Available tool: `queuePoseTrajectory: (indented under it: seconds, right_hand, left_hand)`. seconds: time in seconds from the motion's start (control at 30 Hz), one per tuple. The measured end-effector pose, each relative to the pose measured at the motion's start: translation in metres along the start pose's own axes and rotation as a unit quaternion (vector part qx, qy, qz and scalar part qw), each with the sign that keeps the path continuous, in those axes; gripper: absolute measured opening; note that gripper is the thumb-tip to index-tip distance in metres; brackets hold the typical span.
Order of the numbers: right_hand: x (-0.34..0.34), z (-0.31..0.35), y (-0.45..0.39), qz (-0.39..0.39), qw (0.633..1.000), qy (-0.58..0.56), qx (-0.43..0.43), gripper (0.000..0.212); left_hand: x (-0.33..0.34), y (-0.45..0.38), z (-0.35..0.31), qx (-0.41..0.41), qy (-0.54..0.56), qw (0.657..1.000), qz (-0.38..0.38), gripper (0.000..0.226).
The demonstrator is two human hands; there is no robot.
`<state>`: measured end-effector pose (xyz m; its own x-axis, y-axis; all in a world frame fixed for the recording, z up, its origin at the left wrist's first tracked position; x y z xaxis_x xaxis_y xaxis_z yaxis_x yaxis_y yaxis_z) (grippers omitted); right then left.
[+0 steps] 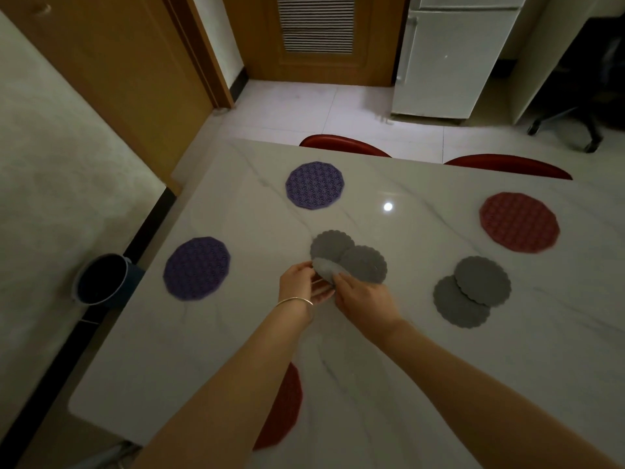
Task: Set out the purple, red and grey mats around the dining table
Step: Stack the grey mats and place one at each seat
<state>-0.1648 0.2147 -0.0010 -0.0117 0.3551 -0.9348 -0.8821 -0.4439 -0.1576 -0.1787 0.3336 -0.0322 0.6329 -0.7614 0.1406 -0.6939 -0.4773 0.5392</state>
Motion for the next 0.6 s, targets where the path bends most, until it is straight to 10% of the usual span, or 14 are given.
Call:
queuePoseTrajectory:
  seconds: [0.27,0.43,0.6]
  right_hand:
    - [0.012,0.007,0.008,0.044,0.997,-0.051,-0.033,0.017]
    - [0.040,-0.040,-0.007,0.232,0.958,0.084,0.149,0.076]
    - [0.045,-0.029,-0.011,0.225,0.957,0.150,0.101,0.040]
  left_hand:
    - [-0.039,0.005,0.007,0.016,-0.036,0.999,-0.026,0.030]
    - [-0.072,0.002,0.010,0.000,-0.007,0.999,-0.051,0.027]
    - [-0.089,-0.002,0.010,-0.005,0.023,0.998,-0.050,0.030]
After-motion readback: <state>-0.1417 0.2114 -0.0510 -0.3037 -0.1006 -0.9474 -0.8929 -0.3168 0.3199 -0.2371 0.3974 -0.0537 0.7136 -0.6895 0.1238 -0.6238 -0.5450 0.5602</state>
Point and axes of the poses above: each hand's wrist, its own y-axis away from the middle knuckle, its own x-axis out of the palm, z = x × y, the point moved 5 cm from there along -y, towards the middle knuckle, and after that the axes turned 15 degrees about x, right-handed, at the moved point
